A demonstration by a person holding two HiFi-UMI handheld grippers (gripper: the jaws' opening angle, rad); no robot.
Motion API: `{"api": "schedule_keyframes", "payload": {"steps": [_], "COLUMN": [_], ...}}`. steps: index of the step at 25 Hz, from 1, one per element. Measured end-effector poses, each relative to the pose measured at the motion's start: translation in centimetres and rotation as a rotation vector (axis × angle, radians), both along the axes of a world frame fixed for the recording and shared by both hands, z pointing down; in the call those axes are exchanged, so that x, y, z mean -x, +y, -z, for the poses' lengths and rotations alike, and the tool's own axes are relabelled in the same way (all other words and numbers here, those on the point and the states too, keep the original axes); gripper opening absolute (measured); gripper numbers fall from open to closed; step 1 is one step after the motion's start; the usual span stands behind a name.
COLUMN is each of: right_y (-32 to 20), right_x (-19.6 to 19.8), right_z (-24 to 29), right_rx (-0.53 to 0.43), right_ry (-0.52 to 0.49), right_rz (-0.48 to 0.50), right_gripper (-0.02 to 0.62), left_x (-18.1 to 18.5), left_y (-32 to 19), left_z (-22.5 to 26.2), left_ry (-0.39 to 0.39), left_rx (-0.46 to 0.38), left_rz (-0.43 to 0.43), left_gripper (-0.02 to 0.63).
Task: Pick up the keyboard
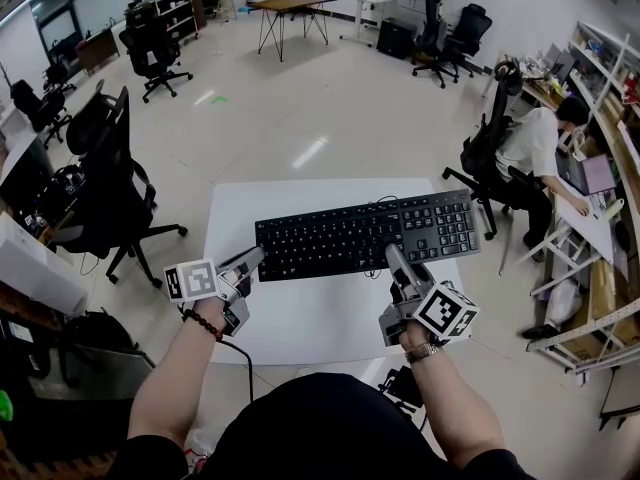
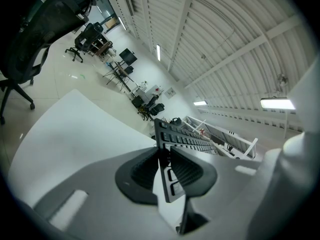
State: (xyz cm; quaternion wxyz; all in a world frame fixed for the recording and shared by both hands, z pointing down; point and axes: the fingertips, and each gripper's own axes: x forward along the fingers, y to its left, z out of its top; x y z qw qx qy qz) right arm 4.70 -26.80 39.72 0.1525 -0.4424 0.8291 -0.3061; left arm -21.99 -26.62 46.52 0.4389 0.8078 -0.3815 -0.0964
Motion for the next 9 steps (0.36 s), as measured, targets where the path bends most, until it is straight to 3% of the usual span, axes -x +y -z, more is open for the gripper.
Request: {"api": "schedule_keyframes", "payload": {"steps": [9], "right_y": [-0.03], "right_x": [-0.07], "right_z": [0.02], "right_rx": [-0.007], "right_ry": [0.001], "right_rz": [0.001], "right_gripper": [0.133], "left_x": [-0.06], "left_y": [-0.02], "left_z": [0.05], "left_ry": [-0.002], "left_rx": [-0.002], "left_rz": [0.002], "left_gripper": [0.081]}}
